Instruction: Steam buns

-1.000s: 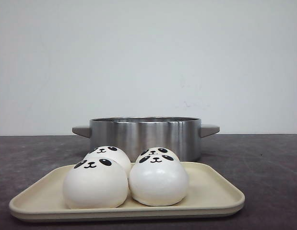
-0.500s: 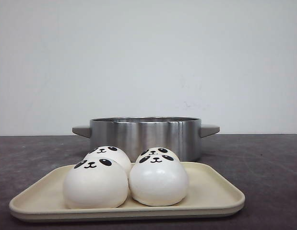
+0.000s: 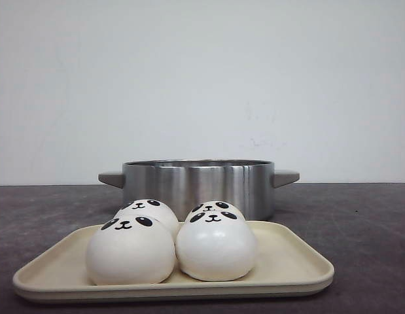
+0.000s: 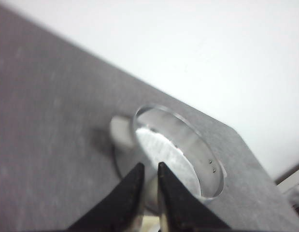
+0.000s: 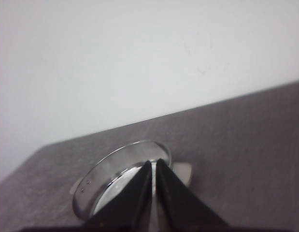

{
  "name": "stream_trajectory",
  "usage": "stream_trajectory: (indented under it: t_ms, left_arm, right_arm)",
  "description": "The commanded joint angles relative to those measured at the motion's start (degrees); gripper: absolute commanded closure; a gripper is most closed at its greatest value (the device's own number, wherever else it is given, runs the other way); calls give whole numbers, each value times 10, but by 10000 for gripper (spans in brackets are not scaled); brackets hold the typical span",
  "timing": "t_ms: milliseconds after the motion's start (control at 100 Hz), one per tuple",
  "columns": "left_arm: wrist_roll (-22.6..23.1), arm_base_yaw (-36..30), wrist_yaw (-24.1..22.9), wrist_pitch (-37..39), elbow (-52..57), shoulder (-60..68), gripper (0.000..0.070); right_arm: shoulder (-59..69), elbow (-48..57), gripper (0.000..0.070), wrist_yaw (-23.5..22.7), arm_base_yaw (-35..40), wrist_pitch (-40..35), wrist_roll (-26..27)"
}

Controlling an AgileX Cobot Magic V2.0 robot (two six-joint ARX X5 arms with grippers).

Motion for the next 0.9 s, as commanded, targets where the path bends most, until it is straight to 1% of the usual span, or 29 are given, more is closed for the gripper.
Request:
stream_trajectory:
  t_ms: [0, 50, 90, 140, 180, 220, 250, 280, 290, 300, 310, 320, 330, 340, 350, 380, 420, 450, 460, 550, 610, 660, 760, 820, 890]
  left_arm:
    - [89, -7, -3, -18, 85, 52, 691]
    - [112, -15, -13, -27, 135, 86, 690]
    - [128, -21, -14, -27, 169, 110, 690]
    - [139, -26, -9, -26, 207, 137, 687]
    - [140, -32, -3, -26, 232, 153, 655]
    - [139, -38, -2, -26, 251, 165, 581]
    - [139, -42, -2, -26, 263, 171, 490]
    - [139, -46, -2, -26, 272, 175, 386]
    - [139, -47, -2, -26, 274, 176, 351]
    - [139, -49, -2, -26, 277, 177, 299]
    - [139, -50, -2, -26, 278, 177, 282]
    - [139, -51, -2, -26, 279, 177, 237]
    - [138, -53, -2, -26, 280, 177, 212]
    - [138, -53, -2, -26, 281, 177, 201]
    - [138, -55, -2, -26, 281, 177, 171]
    - [138, -59, -2, -26, 281, 176, 137]
    - [138, -64, -2, -32, 281, 173, 131]
    - [138, -68, -2, -40, 281, 170, 131]
    - [138, -70, -2, -43, 281, 170, 132]
    - [138, -86, -3, -73, 281, 164, 132]
    - [139, -102, -3, -96, 281, 163, 132]
    - [146, -118, -3, -117, 281, 162, 133]
    - [176, -139, -3, -154, 281, 164, 133]
    - [189, -148, -3, -174, 281, 164, 133]
    - [199, -154, -5, -187, 281, 165, 133]
  right_arm:
    - [51, 101, 695, 1, 0, -14, -98]
    - [82, 154, 695, 0, 0, -26, -115]
    - [103, 188, 695, -6, 0, -30, -114]
    - [123, 222, 695, -30, 0, -24, -104]
    - [137, 241, 694, -53, 0, -15, -92]
    - [147, 255, 693, -72, 0, -8, -78]
    - [152, 263, 688, -83, 0, -3, -68]
    - [156, 268, 660, -96, 0, 2, -59]
    - [157, 269, 641, -101, 0, 4, -55]
    - [158, 270, 616, -106, 0, 6, -52]
    - [158, 270, 587, -111, 0, 7, -49]
    - [159, 270, 552, -116, 0, 10, -45]
    - [160, 270, 512, -120, 0, 12, -41]
    - [160, 270, 472, -124, 0, 13, -38]
    - [161, 270, 426, -129, 0, 13, -35]
    - [162, 270, 281, -137, 0, 12, -23]
    - [167, 270, 103, -149, 1, 10, -1]
    - [172, 270, 8, -163, 0, 8, 17]
    - [173, 270, 0, -169, 0, 9, 22]
    - [194, 270, 0, -227, 3, 14, 58]
    - [211, 270, 0, -243, 7, 15, 60]
    - [229, 270, 0, -239, 12, 10, 61]
    - [271, 270, 0, -232, 32, -18, 61]
    - [303, 270, 0, -212, 54, -46, 57]
    - [342, 270, 0, -167, 94, -85, 49]
